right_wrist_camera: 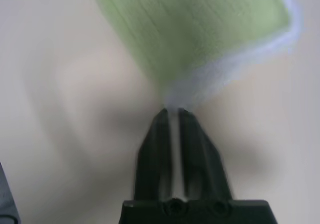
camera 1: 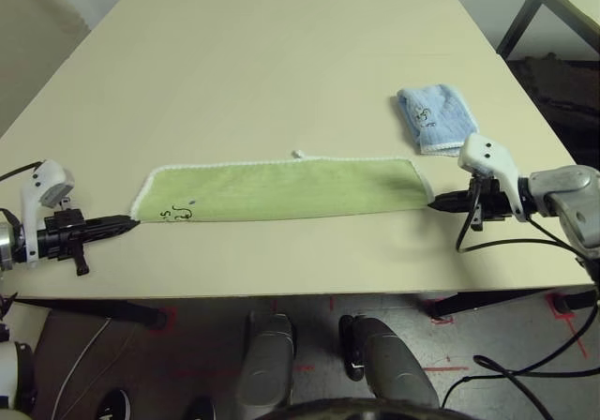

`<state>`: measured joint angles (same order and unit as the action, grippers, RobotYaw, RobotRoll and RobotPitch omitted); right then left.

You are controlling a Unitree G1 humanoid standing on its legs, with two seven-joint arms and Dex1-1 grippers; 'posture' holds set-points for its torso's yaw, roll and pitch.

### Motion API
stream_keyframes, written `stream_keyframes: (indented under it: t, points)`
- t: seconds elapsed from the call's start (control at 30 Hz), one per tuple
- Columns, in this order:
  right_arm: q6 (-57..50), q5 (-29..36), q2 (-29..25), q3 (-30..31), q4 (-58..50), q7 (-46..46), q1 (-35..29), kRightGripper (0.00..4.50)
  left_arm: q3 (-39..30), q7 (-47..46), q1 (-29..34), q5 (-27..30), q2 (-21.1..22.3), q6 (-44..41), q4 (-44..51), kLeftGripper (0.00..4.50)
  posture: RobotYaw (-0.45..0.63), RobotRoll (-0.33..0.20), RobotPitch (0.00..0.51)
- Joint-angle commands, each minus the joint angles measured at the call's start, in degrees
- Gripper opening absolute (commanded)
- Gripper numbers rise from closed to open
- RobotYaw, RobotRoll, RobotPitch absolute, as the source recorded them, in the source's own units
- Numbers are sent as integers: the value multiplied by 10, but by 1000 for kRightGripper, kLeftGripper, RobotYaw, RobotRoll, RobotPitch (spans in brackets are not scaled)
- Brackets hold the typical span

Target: Fold the towel and set it aside.

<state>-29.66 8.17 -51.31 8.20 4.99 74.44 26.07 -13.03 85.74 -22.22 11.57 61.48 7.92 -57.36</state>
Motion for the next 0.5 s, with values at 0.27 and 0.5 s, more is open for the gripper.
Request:
stream_keyframes:
  t: [0.27,0.5]
  points:
    - [-122,11,-44,22,92,68,95,4206,18,64,-65,-16,44,44,-47,2634,65,0,174]
    - [-217,42,-21,34,176,106,168,4500,78,68,-66,71,79,65,-25,4476,69,0,173]
